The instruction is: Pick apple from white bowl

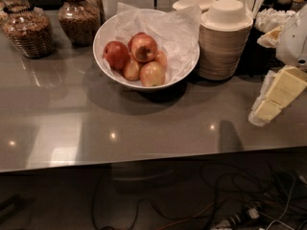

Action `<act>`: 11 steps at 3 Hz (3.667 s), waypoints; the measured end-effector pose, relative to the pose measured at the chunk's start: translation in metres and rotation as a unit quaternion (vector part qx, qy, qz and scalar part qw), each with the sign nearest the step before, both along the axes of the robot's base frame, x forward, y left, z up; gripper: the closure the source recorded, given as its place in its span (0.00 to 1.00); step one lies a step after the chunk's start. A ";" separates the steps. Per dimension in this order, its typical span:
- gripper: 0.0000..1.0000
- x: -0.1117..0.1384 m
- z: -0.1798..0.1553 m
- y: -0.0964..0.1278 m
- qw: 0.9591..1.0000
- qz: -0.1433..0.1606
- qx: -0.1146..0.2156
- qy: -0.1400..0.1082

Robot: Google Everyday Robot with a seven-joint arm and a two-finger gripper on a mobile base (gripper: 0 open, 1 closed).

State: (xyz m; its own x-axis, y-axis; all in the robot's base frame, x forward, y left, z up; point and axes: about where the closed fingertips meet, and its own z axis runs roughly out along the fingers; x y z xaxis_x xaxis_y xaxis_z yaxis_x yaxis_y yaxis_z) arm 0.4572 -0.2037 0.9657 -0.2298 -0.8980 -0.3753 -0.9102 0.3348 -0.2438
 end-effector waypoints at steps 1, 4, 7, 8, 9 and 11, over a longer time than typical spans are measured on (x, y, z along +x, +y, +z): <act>0.00 0.032 0.002 0.030 0.994 -0.013 0.100 -0.040; 0.00 0.137 0.021 0.139 0.963 0.005 0.256 -0.088; 0.00 0.201 -0.017 0.197 0.964 0.046 0.251 -0.080; 0.02 0.217 -0.033 0.203 0.966 0.047 0.245 -0.072; 0.09 0.227 -0.046 0.210 0.967 0.049 0.243 -0.062; 0.51 0.232 -0.057 0.210 0.969 0.045 0.239 -0.051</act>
Offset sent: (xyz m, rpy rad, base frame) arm 0.1209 0.1063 0.0254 0.5632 -0.2327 -0.0372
